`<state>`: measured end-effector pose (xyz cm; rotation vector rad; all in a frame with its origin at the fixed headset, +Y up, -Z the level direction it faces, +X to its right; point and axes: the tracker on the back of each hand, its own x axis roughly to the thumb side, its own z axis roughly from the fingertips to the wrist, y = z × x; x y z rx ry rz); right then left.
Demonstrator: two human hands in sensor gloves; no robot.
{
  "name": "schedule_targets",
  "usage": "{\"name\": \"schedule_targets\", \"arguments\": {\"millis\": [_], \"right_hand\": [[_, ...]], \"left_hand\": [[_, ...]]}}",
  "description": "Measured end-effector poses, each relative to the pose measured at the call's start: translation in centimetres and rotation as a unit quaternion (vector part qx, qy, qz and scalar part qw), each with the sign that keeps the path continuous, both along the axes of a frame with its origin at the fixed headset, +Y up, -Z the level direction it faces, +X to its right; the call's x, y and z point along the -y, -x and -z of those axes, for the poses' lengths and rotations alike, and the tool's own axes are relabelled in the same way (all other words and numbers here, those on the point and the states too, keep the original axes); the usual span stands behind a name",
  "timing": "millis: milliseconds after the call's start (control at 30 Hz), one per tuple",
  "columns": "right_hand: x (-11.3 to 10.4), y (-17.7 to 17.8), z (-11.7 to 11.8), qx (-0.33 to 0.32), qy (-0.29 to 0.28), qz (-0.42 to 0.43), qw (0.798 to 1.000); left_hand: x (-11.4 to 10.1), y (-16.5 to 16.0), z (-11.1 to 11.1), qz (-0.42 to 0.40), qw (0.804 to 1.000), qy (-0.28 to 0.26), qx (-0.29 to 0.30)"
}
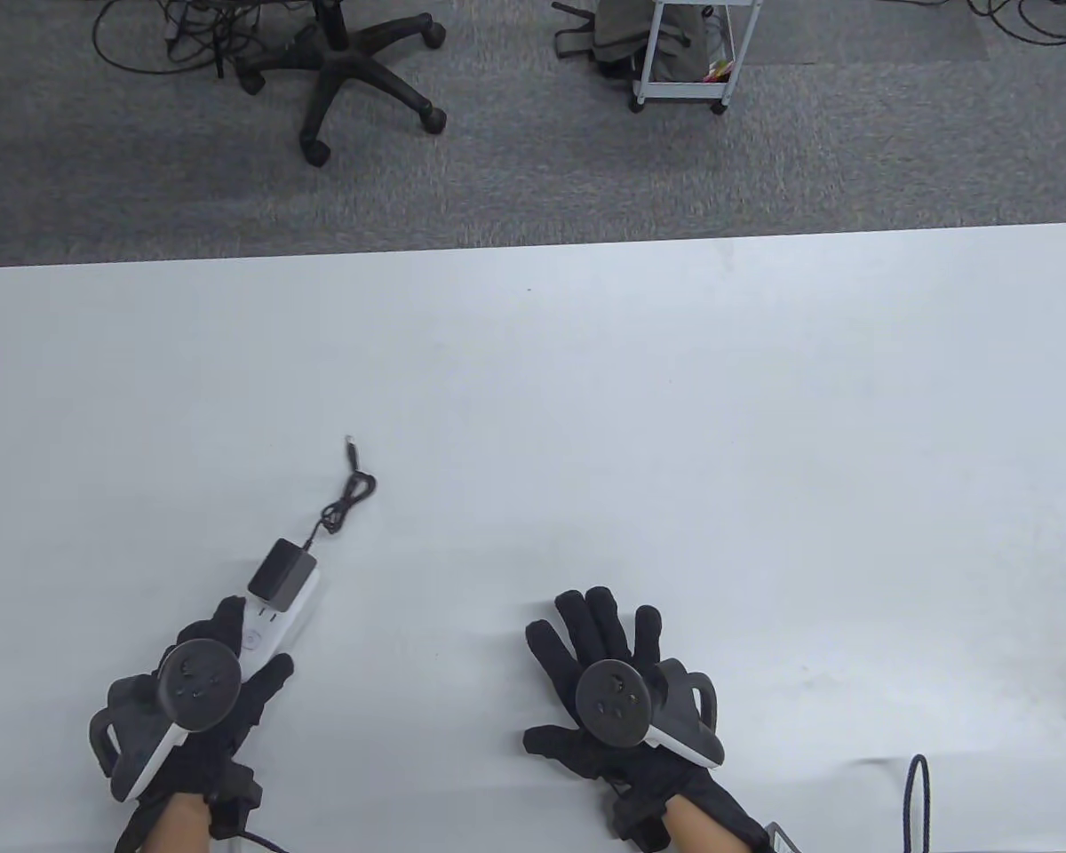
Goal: Remove the power adapter from the power strip
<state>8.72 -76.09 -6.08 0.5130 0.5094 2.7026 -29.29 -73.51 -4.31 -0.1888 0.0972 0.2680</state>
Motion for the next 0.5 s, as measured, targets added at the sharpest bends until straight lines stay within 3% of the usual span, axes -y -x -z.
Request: {"name": "schedule_targets", "arguments": {"millis": [200, 500], "right_hand": [[0.0, -0.2, 0.0, 0.004, 0.001, 0.008, 1.0], [0.0, 0.3, -0.1, -0.015, 0.007, 0.02, 1.0]], "left_hand": [[-0.3, -4.9, -0.5, 0.01, 0.989, -0.005, 0.144], [0.0, -8.9, -1.7, 0.01, 0.964, 0.004, 0.264]]}}
